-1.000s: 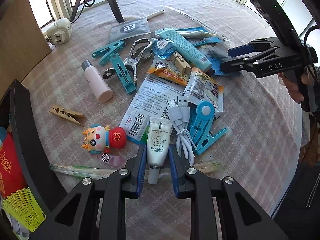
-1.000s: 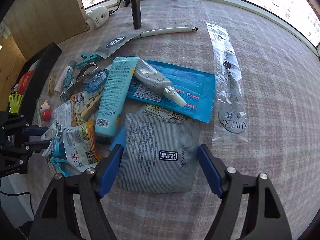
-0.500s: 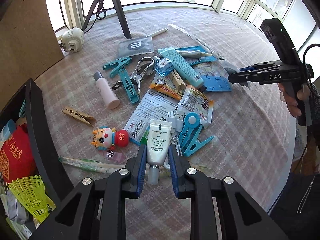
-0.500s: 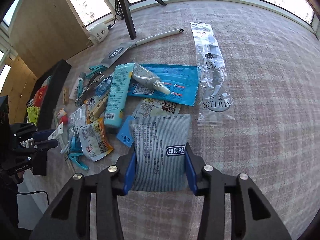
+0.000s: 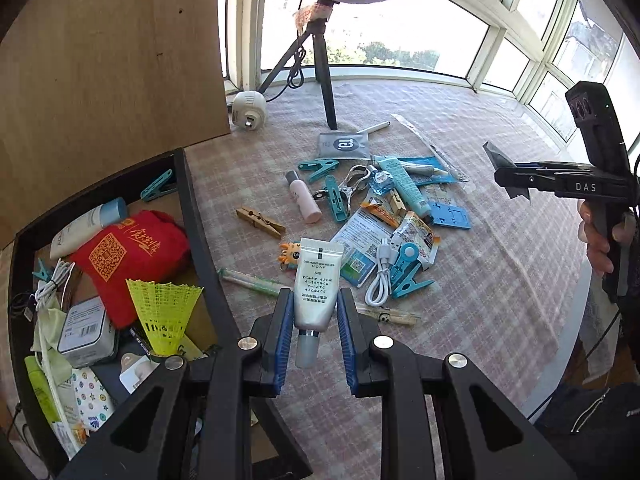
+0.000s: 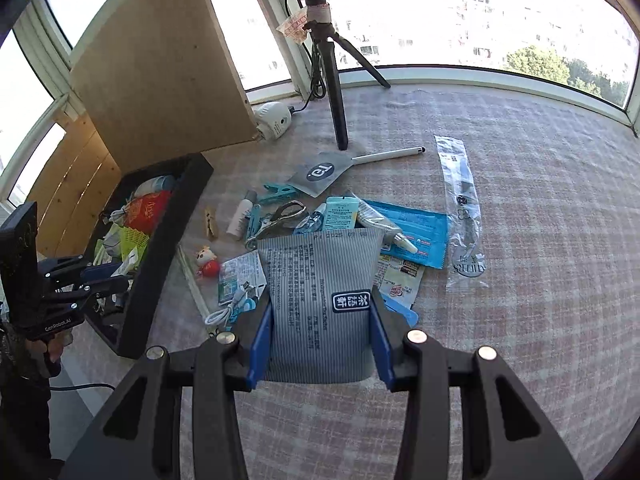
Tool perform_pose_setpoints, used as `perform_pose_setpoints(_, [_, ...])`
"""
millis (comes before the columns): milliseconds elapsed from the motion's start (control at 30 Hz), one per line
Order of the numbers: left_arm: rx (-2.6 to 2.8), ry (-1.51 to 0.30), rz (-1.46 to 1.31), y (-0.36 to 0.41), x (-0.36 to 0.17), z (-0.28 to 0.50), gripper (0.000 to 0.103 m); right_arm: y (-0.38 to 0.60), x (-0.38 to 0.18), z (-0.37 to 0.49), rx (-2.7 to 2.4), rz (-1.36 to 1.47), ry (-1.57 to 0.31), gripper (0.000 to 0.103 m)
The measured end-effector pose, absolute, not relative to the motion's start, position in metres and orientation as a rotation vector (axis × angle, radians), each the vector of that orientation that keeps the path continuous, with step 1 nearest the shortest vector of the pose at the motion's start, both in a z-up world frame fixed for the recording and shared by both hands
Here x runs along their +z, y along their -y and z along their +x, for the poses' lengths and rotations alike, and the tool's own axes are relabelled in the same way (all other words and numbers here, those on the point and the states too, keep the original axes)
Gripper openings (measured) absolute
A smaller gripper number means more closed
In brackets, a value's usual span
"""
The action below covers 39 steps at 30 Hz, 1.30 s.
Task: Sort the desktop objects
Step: 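Carry white tube and grey pouch into the black tray and release both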
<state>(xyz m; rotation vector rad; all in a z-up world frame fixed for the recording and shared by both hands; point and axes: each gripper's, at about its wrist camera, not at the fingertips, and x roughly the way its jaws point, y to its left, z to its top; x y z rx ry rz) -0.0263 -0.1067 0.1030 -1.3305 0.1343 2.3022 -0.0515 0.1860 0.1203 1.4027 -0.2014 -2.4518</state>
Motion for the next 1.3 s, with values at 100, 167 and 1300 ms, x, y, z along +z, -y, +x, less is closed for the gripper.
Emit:
perform_pose_setpoints(100, [2.392, -0.083, -1.328, 0.144, 0.116, -0.013, 0.020, -0.148, 0.137, -0.049, -2.403, 1.344, 0.164, 0.041])
perform_pose_setpoints(167, [2.460, -0.069, -1.329, 0.169, 0.124, -0.002, 0.020, -0.119, 0.145, -0.047, -2.360, 1.313, 0.130, 0.041])
perform_pose_setpoints(1300, [2.709, 0.094, -1.319, 0.327, 0.141, 0.029, 0.051, 0.126, 0.148, -0.003, -2.177, 1.265, -0.191, 0.061])
